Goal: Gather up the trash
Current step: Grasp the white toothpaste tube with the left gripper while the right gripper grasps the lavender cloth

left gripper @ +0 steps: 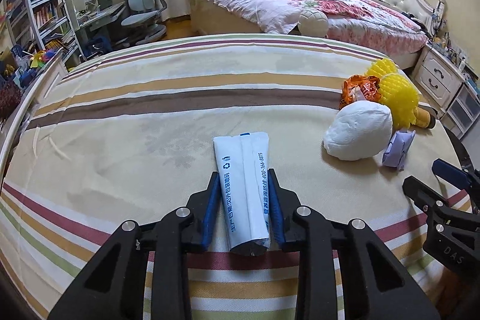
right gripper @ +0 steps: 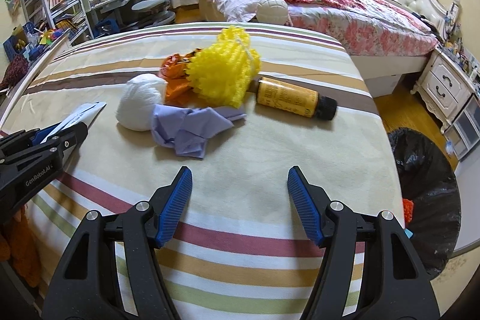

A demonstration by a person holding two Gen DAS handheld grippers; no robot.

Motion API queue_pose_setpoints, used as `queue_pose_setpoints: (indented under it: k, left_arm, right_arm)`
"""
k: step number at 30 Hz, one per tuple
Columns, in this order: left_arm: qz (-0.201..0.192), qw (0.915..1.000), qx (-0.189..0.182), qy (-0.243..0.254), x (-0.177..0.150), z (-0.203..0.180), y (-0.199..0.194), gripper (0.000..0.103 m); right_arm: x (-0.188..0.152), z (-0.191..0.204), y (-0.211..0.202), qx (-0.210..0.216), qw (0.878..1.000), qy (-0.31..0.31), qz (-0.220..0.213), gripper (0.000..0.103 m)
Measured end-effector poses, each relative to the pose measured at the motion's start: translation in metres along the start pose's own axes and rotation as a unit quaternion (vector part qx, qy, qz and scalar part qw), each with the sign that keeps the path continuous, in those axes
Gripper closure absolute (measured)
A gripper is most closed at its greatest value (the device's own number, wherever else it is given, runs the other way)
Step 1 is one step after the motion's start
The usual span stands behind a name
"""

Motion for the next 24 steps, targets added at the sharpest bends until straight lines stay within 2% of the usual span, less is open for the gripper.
queue_pose_setpoints:
  k: [15,17,19,22,24]
  left_arm:
    - [-0.004,0.9999,-0.003,-0.01,-0.001,0.008,-0.001,0.072]
    - [-0.005,0.9999,-0.004,-0.011,-0.002,0.009,-0.002,0.072]
    - [-0.005,0.9999,-0.004,-0.012,-0.001,0.01,-0.002,0.072]
    - [-0.005,0.9999,-0.004,-0.012,-0.002,0.01,-0.003,0.072]
    - [-0.005,0.9999,-0.004,-0.013,-0.001,0.01,-0.003,0.072]
  right_arm:
    - [0.019,0.027,0.013,0.018,1.0,-0.003,0.002,0.038]
    - [0.02,0.027,0.013,0.015,1.0,-0.003,0.0,0.045]
    - [0.021,0.027,0.012,0.013,1.0,-0.003,-0.003,0.057]
    - [0.02,0.025,0.009,0.016,1.0,0.0,-0.005,0.064]
    - [0.017,0.025,0.007,0.019,1.0,0.002,-0.006,0.064]
Point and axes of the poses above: each gripper's, at about its wrist camera, not at the fingertips, and y roughly the way its jaws point, z to its left, x to its top, the point moved 7 cm from there along y, roughly the way its jaws point, and after that the axes turned 2 degrees about -y, right-handed, at the moved point
